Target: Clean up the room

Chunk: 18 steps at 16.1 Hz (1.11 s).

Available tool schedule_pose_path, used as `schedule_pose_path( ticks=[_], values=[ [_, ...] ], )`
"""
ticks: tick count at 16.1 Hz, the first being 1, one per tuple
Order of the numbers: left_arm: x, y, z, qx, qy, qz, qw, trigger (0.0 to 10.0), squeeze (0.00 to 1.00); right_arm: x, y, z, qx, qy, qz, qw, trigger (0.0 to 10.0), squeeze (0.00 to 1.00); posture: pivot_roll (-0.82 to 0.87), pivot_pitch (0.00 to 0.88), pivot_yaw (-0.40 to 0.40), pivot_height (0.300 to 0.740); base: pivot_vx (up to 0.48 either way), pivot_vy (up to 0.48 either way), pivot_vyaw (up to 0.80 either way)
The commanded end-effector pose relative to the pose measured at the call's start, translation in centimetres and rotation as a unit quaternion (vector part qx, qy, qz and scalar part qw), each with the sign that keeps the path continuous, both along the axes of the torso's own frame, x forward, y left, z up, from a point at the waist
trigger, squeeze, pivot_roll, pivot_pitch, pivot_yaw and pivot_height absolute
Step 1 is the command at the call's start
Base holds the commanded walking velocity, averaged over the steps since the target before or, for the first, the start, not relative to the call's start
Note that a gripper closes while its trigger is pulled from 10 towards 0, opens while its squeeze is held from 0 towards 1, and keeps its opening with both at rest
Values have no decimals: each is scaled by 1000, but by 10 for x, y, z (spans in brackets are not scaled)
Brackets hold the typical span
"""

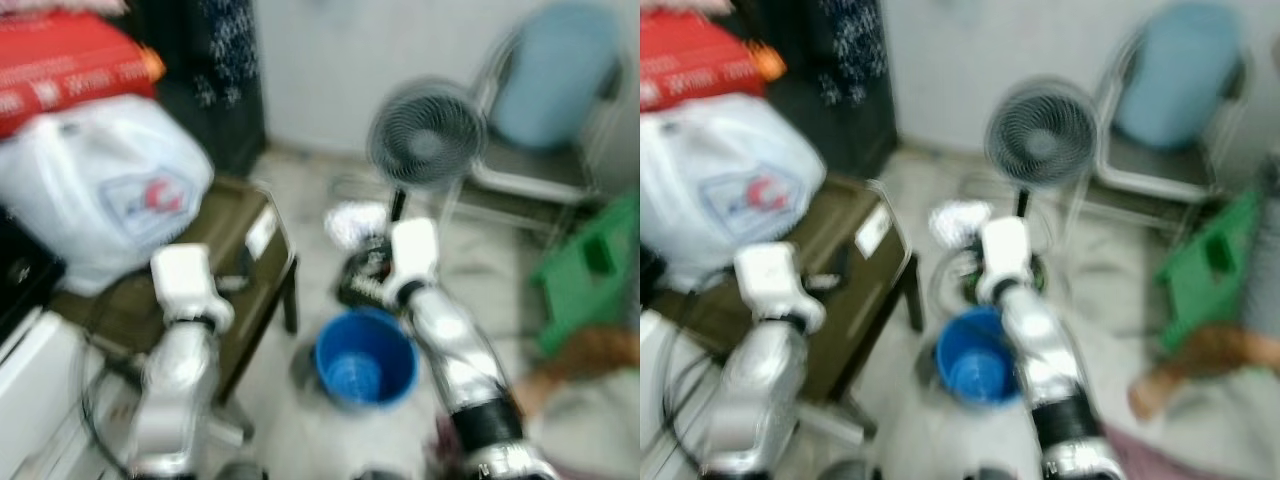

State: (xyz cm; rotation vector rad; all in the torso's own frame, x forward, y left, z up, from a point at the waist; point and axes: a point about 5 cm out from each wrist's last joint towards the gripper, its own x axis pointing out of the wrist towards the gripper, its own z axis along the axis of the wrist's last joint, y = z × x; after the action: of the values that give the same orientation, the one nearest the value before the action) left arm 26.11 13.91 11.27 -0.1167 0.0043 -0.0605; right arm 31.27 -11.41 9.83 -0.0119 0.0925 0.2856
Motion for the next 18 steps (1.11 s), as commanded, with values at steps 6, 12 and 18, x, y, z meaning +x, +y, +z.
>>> schedule_pose_path(
  ticks=[6,12,18],
  values=[
    [0,7,1,-8,2,12,1000,10000,0,2,4,-1,10,11,-4,1000,10000,0,31,70,-62,740,0,0,-267],
    [-1,3,2,-15,-3,-9,1000,10000,0,2,3,-3,9,15,-6,1000,10000,0,32,61,-63,740,0,0,-800],
    [-2,1,3,-17,-8,-17,1000,10000,0,2,4,-4,8,19,-3,1000,10000,0,35,61,-66,740,302,0,-800]
  ],
)
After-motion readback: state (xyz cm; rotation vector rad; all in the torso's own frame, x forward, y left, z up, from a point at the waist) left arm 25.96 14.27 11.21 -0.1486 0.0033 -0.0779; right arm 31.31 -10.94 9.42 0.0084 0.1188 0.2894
